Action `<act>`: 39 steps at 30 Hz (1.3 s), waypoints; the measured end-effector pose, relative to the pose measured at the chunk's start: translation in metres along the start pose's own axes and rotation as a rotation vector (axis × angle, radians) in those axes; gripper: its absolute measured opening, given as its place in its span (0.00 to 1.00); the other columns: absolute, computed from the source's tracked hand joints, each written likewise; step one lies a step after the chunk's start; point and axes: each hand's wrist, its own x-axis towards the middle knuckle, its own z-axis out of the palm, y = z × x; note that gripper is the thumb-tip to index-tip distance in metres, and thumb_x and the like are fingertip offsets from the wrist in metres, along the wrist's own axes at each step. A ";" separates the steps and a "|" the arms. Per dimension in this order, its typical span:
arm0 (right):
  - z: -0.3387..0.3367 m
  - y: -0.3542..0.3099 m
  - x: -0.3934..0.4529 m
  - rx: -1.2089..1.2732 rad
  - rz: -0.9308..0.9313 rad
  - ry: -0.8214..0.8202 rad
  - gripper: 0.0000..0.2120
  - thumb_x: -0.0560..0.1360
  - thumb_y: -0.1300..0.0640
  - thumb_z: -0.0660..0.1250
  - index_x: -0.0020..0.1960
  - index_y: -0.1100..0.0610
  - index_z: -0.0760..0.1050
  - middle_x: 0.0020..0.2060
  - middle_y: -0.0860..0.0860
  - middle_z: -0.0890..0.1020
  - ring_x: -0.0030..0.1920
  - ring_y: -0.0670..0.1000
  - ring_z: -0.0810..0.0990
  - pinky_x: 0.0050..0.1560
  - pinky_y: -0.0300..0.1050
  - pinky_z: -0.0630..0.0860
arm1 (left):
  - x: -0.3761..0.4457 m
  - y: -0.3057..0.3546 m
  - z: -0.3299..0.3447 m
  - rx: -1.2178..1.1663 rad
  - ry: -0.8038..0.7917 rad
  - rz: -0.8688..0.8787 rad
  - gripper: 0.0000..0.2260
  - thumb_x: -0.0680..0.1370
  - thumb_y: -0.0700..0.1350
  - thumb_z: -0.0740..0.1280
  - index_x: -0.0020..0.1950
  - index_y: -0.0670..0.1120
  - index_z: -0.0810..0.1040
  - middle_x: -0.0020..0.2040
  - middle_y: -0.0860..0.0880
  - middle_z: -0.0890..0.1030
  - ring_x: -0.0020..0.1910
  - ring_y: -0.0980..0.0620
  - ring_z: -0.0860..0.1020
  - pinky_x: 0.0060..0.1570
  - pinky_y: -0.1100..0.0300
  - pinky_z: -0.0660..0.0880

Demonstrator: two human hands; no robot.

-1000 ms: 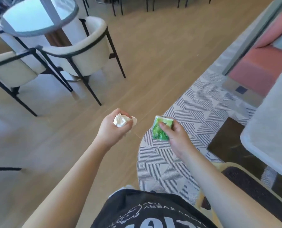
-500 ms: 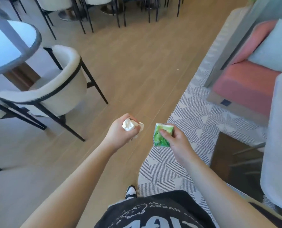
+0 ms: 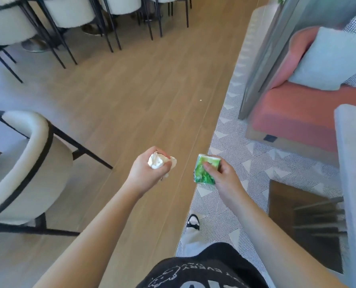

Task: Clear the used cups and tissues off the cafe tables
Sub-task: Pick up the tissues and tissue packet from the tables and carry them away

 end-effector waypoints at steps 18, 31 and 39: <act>-0.041 -0.136 0.338 0.053 -0.039 0.097 0.07 0.77 0.58 0.71 0.55 0.52 0.79 0.44 0.47 0.86 0.48 0.49 0.85 0.53 0.49 0.83 | 0.364 0.090 0.026 0.001 -0.093 0.019 0.08 0.76 0.43 0.74 0.41 0.53 0.77 0.35 0.55 0.84 0.28 0.55 0.78 0.27 0.65 0.72; -0.021 -0.236 0.596 0.041 -0.049 0.210 0.07 0.76 0.54 0.73 0.53 0.48 0.81 0.45 0.47 0.87 0.47 0.48 0.86 0.47 0.44 0.82 | 0.663 0.158 0.001 -0.007 -0.213 0.038 0.05 0.77 0.42 0.73 0.46 0.47 0.77 0.34 0.56 0.83 0.30 0.54 0.78 0.28 0.66 0.72; -0.051 -0.289 0.730 0.063 -0.063 0.230 0.11 0.72 0.49 0.76 0.53 0.47 0.82 0.47 0.50 0.86 0.51 0.54 0.85 0.57 0.54 0.81 | 0.811 0.196 0.019 0.028 -0.221 0.057 0.08 0.77 0.42 0.73 0.42 0.54 0.79 0.35 0.53 0.83 0.29 0.55 0.78 0.28 0.66 0.73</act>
